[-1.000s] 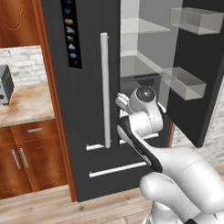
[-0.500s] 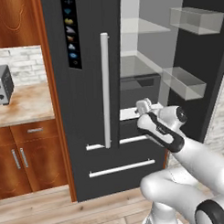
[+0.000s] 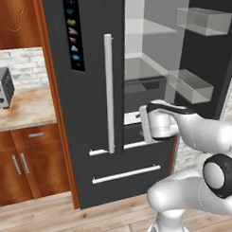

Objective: Place one of the steaks on the plate and the other in the bowl. Then place the bowl in the fridge.

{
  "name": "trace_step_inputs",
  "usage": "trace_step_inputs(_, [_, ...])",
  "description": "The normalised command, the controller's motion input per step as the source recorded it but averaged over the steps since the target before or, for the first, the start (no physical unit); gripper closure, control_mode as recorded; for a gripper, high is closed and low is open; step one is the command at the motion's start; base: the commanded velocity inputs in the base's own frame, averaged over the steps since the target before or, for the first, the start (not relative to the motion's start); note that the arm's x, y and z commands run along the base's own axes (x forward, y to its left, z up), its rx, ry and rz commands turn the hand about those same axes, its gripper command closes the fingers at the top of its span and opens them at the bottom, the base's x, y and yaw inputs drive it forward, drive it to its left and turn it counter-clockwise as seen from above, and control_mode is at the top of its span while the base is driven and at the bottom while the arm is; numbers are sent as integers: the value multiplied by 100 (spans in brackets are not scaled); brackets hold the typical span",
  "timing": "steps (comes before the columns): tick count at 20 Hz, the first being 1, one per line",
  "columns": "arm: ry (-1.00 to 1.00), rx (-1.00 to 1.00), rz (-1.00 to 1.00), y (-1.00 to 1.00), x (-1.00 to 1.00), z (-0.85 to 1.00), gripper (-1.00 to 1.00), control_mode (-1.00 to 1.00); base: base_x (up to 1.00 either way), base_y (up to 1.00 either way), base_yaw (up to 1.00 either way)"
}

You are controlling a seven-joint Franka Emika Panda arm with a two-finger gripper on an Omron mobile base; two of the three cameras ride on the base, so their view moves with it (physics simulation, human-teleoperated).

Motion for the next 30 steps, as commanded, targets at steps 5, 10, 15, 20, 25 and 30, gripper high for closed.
trace_step_inputs(5, [-3, 5, 23, 0, 37, 19, -100, -100, 0, 0, 0])
trace_step_inputs(10, [3, 4, 20, 1, 28, 49, -100, -100, 0, 0, 0])
trace_step_inputs(15, [5, 2, 23, 15, 11, 50, -100, -100, 0, 0, 0])
trace_step_inputs(20, [0, 0, 18, -1, 60, -3, -100, -100, 0, 0, 0])
trace_step_inputs(25, [1, 3, 26, 7, 38, -39, -100, -100, 0, 0, 0])
trace_step_inputs(30, [-3, 1, 28, 36, 44, -6, -100, -100, 0, 0, 0])
